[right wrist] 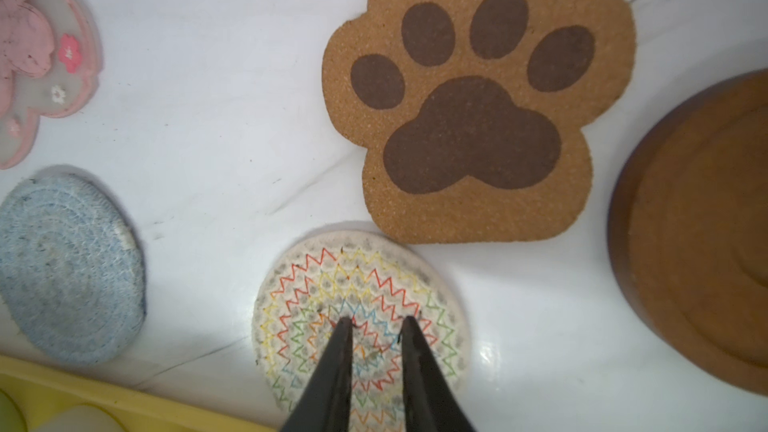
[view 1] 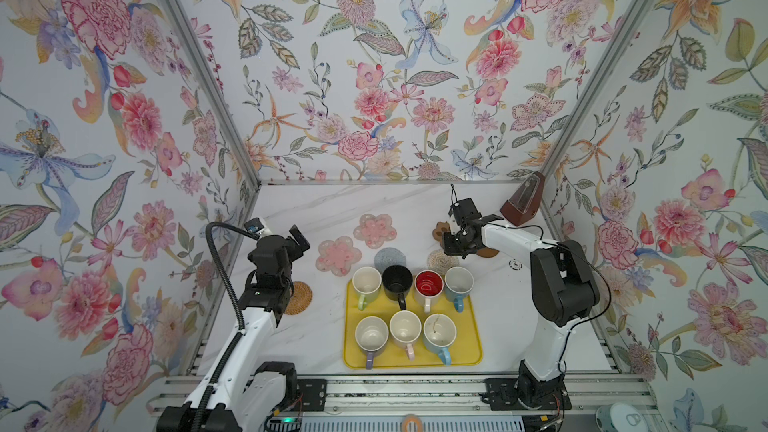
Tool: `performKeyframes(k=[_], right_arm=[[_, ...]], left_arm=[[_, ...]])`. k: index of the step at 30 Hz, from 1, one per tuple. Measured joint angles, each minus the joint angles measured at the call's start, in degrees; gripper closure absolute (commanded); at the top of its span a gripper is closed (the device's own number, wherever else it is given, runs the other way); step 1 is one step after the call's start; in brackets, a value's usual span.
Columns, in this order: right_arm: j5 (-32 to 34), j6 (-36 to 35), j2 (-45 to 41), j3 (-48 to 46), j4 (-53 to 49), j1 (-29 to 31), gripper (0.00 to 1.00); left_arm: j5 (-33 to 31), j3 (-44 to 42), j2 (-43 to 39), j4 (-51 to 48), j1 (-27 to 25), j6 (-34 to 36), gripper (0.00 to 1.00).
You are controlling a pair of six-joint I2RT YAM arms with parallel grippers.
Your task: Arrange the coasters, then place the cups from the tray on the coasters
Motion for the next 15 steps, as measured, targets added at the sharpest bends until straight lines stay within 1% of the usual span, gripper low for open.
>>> performKeyframes(k=[15], right_arm=[[-1.4, -1.3, 6.4, 4.7, -1.0, 0.0, 0.83]], left_arm=[[0.0, -0.2, 0.0, -0.1, 0.2, 0.2, 0.01]])
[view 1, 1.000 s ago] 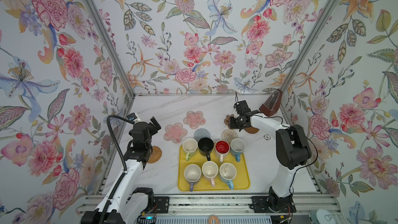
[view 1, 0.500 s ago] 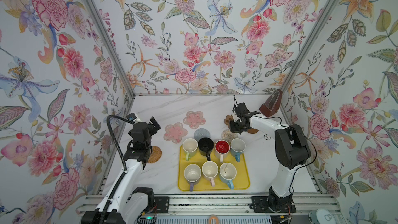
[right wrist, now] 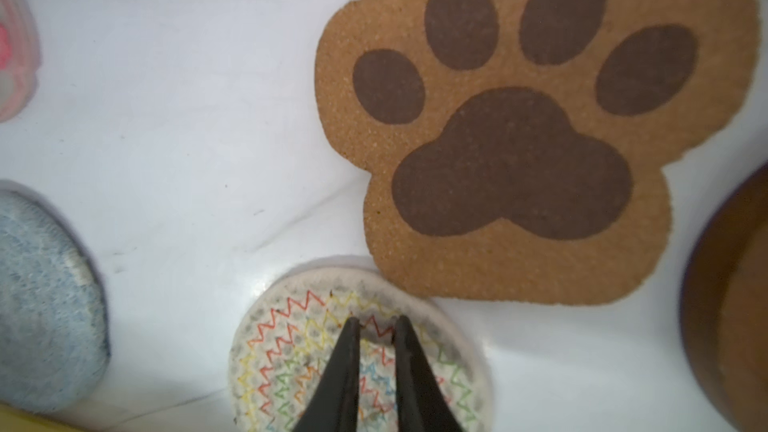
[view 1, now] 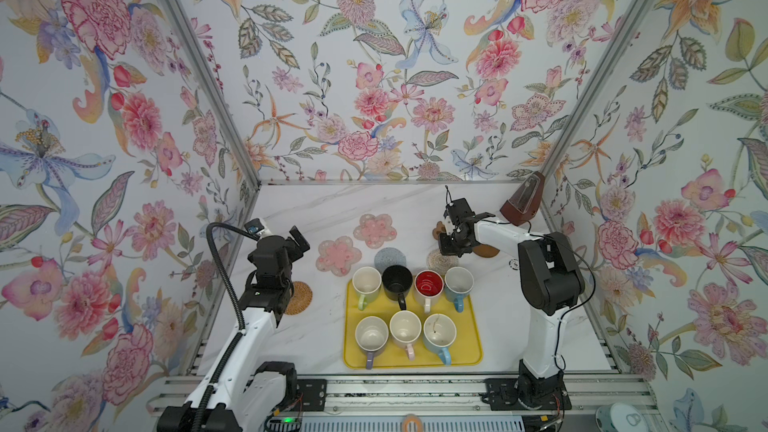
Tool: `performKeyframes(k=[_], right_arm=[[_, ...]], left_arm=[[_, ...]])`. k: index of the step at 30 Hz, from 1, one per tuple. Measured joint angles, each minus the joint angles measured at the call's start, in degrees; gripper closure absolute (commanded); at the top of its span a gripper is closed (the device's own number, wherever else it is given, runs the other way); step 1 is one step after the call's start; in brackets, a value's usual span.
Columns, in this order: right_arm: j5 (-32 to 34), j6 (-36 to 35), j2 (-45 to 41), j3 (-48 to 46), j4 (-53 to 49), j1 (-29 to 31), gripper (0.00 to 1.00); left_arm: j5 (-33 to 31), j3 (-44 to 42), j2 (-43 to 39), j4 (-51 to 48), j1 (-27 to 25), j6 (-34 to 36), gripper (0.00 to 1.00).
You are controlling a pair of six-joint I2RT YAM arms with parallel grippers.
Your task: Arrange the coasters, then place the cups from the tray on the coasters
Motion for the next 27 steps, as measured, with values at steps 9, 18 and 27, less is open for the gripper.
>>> performKeyframes(k=[9, 18, 27], right_arm=[[-1.0, -0.2, 3.0, 4.0, -0.2, 0.2, 0.83], [-1.4, -0.1, 6.9, 9.6, -0.2, 2.6, 0.82], [-1.5, 1.0, 12.9, 18.6, -0.3, 3.6, 0.82]], left_arm=[[0.0, 0.0, 0.0, 0.0, 0.3, 0.3, 0.01], [0.0, -0.3, 0.0, 0.0, 0.3, 0.3, 0.01], [0.0, -0.5, -0.4, -0.3, 0.6, 0.3, 0.01]])
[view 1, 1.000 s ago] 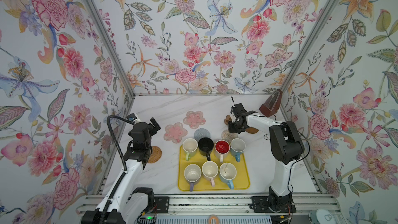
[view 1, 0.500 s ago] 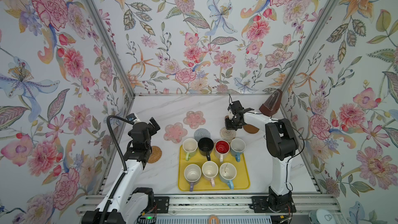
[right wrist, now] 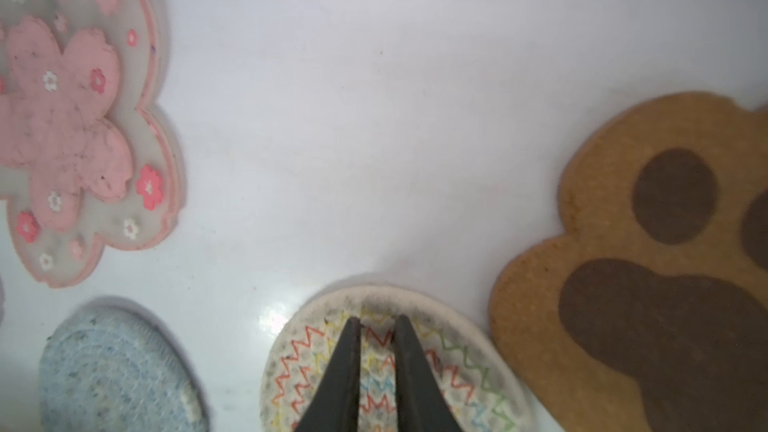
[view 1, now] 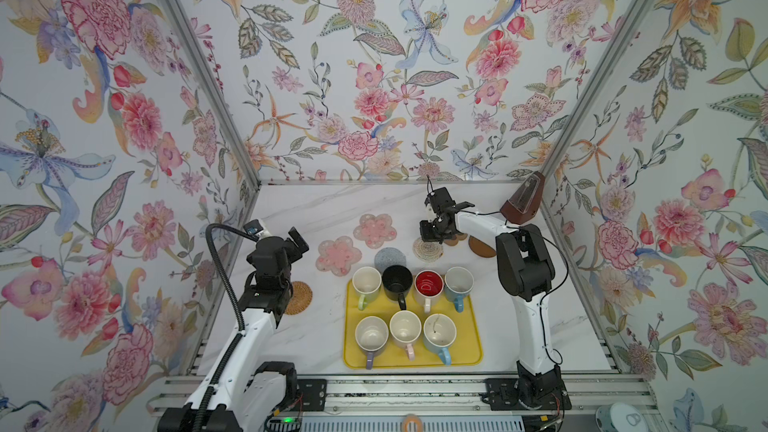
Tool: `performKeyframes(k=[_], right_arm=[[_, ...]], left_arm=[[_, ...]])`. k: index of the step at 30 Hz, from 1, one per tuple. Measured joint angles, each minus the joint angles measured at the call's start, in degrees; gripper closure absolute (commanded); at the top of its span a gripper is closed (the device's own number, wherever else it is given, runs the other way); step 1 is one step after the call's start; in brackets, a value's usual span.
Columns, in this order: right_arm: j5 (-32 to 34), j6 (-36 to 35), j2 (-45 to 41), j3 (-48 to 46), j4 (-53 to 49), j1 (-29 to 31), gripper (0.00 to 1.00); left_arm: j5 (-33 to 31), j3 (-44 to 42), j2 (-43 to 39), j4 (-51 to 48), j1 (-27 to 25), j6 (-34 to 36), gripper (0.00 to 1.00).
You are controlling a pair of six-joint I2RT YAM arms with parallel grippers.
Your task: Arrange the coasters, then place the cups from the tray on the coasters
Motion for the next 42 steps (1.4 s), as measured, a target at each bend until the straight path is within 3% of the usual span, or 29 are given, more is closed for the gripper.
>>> performKeyframes(k=[19, 31, 34, 39, 42], right_arm=[[1.2, 0.7, 6.1, 13.1, -0.5, -0.5, 0.73], [5.6, -1.0, -10.6, -5.8, 0.0, 0.1, 0.68], [6.1, -1.1, -11.5, -8.4, 0.4, 0.6, 0.66], [6.6, -1.3, -11.4, -10.4, 0.1, 1.5, 0.53], [7.0, -1.6, -11.4, -10.3, 0.4, 2.1, 0.52]], left_arm=[[0.0, 0.0, -0.3, -0.2, 0.1, 0.0, 0.01], [0.0, 0.0, -0.4, -0.2, 0.1, 0.0, 0.01], [0.0, 0.0, -0.4, -0.2, 0.1, -0.1, 0.01], [0.1, 0.0, -0.3, -0.2, 0.1, -0.1, 0.01], [0.1, 0.0, -0.3, -0.2, 0.1, -0.5, 0.01]])
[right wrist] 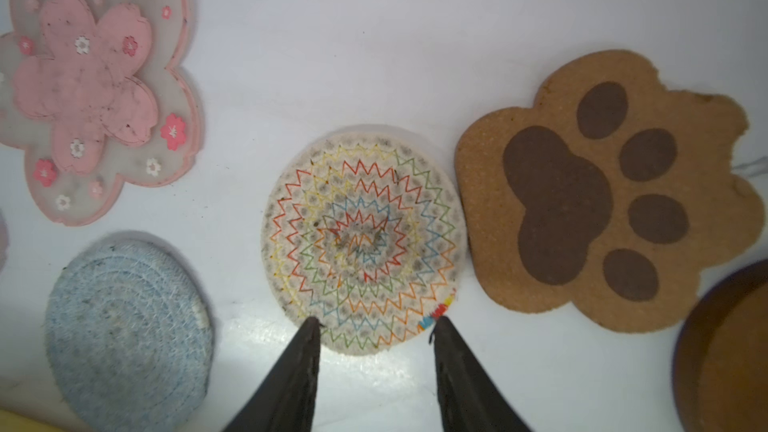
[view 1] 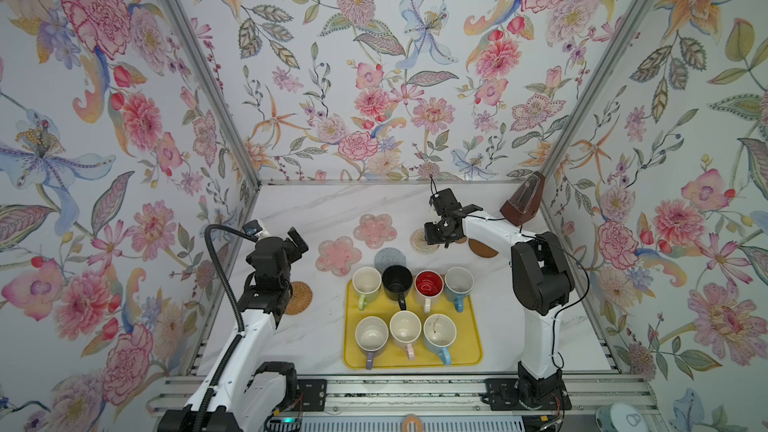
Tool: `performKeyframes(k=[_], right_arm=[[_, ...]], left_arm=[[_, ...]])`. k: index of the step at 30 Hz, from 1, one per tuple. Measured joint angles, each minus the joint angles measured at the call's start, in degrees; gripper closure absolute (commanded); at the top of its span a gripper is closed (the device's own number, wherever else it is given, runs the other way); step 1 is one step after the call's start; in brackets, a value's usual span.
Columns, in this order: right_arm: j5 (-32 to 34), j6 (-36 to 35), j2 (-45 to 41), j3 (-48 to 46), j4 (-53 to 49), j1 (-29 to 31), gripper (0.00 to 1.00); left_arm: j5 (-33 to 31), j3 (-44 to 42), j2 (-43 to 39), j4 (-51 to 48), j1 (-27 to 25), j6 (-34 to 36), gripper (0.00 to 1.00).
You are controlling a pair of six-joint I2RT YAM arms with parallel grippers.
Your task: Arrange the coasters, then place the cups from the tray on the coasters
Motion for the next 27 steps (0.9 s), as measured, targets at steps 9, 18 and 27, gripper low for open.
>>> performKeyframes(k=[9, 18, 27], right_arm=[[0.3, 0.0, 3.2, 1.7, 0.0, 0.7, 0.52], [0.6, 0.0, 7.2, 4.9, -0.3, 0.7, 0.52], [1.0, 0.4, 10.2, 8.8, -0.5, 1.4, 0.51]], left_arm=[[0.0, 0.0, 0.0, 0.0, 0.1, -0.5, 0.01], [0.0, -0.2, 0.0, 0.0, 0.3, -0.5, 0.01], [0.0, -0.9, -0.1, 0.0, 0.3, -0.5, 0.01]])
